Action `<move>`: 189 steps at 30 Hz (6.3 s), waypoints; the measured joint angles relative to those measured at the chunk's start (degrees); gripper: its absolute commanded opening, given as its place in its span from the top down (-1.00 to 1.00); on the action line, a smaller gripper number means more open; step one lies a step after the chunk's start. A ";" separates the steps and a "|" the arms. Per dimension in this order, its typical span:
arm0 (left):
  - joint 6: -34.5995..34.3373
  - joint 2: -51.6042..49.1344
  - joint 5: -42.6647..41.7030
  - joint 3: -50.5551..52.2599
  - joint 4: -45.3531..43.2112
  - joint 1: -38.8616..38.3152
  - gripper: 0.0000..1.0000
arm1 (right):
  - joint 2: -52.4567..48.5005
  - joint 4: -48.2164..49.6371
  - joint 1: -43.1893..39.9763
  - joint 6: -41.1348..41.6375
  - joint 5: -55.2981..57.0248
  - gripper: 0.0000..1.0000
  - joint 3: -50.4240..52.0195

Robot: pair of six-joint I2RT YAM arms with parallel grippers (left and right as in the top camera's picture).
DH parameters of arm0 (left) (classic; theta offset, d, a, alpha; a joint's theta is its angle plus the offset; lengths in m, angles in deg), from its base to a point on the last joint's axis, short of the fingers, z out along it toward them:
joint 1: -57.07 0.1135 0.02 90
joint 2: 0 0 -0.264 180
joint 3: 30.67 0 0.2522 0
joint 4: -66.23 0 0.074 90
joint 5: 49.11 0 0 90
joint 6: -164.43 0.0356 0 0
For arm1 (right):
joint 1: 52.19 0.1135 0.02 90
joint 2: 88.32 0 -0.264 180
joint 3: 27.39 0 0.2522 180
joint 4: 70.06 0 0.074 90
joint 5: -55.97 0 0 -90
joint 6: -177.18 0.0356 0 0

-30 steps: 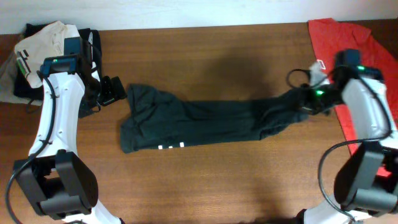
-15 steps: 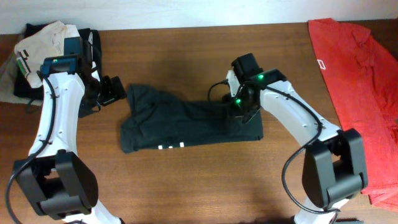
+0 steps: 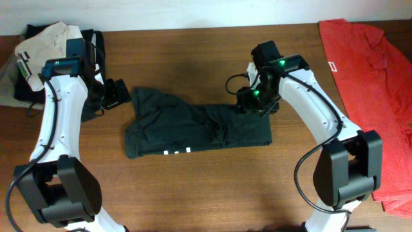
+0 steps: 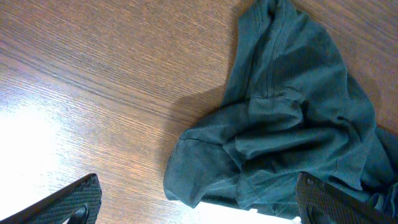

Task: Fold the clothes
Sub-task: 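Fold the right end of the strip leftward with the right gripper, then grasp the left end of the folded strip with the left gripper, then fold the left end rightward over the strip with the left gripper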

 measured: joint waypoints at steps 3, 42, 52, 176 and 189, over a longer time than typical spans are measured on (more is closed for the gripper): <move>0.00 0.00 0.00 0.00 0.00 0.00 -0.98 | 0.00 4.04 1.70 0.26 -0.76 0.38 4.04; 3.69 0.00 -6.23 0.00 0.17 0.00 -0.98 | 9.49 10.12 -29.27 7.91 0.35 -0.97 6.47; 11.67 -4.94 -13.42 -0.02 -1.79 1.84 -0.98 | 9.49 10.10 -29.27 7.89 0.35 -0.97 6.47; 7.89 -23.91 -14.40 -25.03 8.28 -39.93 -0.01 | 9.49 9.97 -29.24 7.91 0.35 -0.97 6.47; 7.74 -24.98 0.98 -46.84 26.60 -27.78 -0.43 | 9.49 9.97 -29.24 7.89 0.35 -0.97 6.49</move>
